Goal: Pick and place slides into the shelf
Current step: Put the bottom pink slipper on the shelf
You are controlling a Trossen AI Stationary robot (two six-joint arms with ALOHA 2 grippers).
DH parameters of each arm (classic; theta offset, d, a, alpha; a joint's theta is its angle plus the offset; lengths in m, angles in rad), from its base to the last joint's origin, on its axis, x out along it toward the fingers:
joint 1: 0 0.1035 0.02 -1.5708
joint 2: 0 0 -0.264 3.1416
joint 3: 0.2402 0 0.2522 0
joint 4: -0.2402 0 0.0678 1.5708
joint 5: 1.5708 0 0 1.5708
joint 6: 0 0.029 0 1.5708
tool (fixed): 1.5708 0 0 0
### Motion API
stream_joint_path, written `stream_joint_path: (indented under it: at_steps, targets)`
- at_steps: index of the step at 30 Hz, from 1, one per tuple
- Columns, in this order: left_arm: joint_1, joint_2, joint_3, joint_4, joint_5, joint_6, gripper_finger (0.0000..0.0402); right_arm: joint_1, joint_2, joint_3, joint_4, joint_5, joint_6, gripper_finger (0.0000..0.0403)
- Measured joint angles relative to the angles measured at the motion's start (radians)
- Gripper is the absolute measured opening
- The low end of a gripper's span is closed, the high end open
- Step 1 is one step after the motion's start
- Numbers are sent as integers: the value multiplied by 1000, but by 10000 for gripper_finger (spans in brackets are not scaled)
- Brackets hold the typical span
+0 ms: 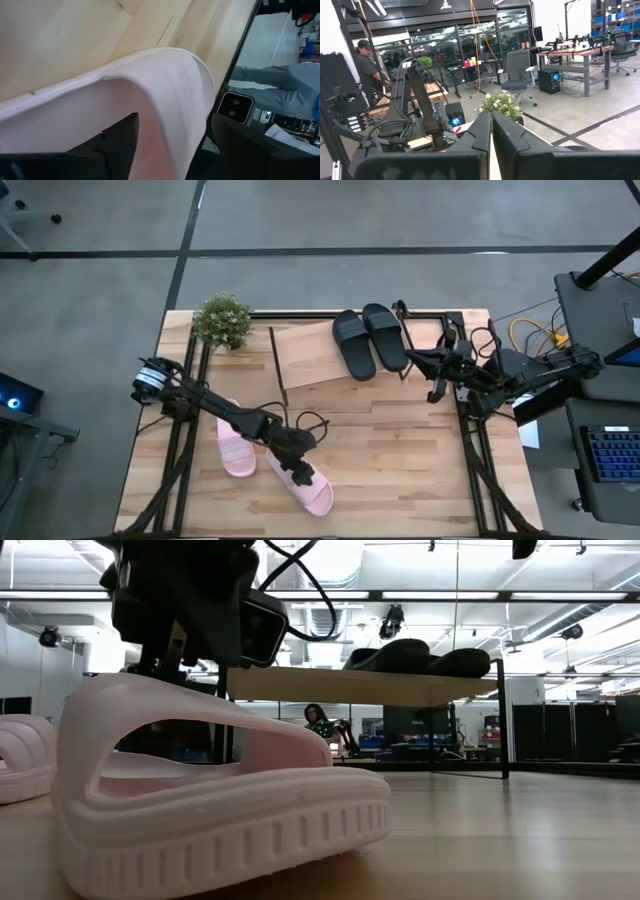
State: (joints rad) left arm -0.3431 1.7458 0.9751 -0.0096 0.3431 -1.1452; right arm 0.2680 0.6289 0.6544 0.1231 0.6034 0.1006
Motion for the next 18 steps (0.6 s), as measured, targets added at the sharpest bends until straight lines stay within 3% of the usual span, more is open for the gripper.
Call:
stream_joint_path:
  at_steps: [4,14,18]
  targets:
    - [0,0,-1,1,0,2,190,0,-5,0,0,0,-5,8]
    - [1,0,-2,3,6,85,20,0,-13,0,0,0,-20,8]
    - [2,0,-2,6,46,128,7,0,-13,0,1,0,-23,8]
